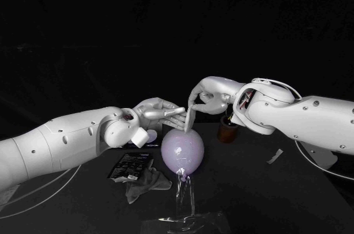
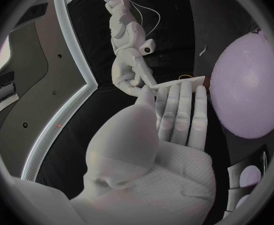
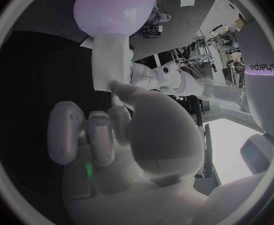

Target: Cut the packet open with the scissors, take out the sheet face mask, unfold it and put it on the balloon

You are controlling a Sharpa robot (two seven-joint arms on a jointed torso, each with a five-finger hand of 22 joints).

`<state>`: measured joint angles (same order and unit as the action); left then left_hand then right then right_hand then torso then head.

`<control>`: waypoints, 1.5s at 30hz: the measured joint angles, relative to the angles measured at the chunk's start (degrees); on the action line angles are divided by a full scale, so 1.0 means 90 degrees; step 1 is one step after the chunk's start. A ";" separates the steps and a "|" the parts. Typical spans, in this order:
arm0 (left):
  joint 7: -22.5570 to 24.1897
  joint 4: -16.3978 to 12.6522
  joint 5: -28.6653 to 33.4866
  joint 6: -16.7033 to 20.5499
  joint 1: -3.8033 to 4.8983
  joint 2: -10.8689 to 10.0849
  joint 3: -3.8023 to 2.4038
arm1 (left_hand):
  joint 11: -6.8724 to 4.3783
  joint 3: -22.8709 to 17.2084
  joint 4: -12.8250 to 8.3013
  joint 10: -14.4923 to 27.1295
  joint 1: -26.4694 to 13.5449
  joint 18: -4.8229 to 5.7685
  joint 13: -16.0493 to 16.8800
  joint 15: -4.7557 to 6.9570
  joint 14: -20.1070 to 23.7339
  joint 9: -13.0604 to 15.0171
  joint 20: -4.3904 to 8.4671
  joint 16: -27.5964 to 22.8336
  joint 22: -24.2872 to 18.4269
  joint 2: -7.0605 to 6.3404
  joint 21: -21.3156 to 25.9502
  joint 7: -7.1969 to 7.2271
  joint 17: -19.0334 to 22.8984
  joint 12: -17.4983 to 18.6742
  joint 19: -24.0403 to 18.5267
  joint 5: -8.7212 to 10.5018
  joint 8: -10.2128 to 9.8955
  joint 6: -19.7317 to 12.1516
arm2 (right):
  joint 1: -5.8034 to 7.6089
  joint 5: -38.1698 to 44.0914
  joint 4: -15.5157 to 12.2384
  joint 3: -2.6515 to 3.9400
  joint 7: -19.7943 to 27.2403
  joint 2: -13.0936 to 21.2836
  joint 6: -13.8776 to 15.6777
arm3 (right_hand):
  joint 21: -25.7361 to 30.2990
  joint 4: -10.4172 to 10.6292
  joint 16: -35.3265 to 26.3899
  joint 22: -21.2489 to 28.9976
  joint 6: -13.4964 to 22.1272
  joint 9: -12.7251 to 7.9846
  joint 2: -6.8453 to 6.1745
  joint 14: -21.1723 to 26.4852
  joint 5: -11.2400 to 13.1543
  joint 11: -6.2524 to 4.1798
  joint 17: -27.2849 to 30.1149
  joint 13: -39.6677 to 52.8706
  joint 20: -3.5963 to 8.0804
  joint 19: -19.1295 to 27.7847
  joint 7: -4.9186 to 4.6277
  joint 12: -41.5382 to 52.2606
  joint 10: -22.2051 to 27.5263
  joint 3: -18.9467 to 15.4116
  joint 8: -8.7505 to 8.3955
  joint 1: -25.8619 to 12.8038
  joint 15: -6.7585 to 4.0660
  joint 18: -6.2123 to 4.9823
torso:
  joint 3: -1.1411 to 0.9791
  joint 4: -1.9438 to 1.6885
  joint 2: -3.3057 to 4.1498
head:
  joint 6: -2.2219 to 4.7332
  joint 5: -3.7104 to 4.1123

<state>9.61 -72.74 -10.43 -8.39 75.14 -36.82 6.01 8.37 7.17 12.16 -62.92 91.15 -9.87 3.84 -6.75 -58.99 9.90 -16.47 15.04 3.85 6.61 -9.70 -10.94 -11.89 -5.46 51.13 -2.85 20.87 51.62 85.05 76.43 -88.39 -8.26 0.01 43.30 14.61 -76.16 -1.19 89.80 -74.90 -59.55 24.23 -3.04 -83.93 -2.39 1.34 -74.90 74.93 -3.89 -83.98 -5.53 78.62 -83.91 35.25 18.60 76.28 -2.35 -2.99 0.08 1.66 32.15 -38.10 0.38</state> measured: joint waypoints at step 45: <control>0.0164 -0.0004 -0.1302 0.0663 -0.0071 0.0044 0.0001 | 0.0025 0.0195 -0.0051 0.0119 0.0846 0.0020 -0.0011 -0.0024 0.0209 -0.0044 0.0008 -0.0045 0.0009 -0.0133 0.0147 0.0087 -0.0152 0.0085 0.0052 0.0000 -0.0115 0.0292 | 0.0000 -0.0213 0.0011 0.0005 -0.0119 -0.0024 0.0072 | 0.0001 -0.0017 -0.0005 -0.0002 0.0008 0.0001 0.0000 0.0002 -0.0017 -0.0023 -0.0001 0.0001 0.0006 -0.0006 -0.0009 0.0022 -0.0003 0.0017 -0.0001 0.0000 0.0002 0.0000 | -0.0002 0.0000 0.0001 | -0.0039 0.0054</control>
<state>11.09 -72.78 -22.14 -2.42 74.50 -36.42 6.02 8.59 8.93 11.70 -61.85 98.77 -9.69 3.74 -6.97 -57.10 9.50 -16.40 14.63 3.93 5.41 -8.37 -10.15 -13.26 -4.70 51.60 -2.85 19.84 54.25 85.05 74.52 -88.29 -8.22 -1.06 43.08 15.25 -76.15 -1.35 89.76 -74.92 -59.49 24.24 -3.04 -83.91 -2.55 1.14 -74.91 74.94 -3.83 -84.03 -5.61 78.82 -83.93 35.41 18.59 76.28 -2.33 -2.99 0.07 1.66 32.15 -38.45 0.87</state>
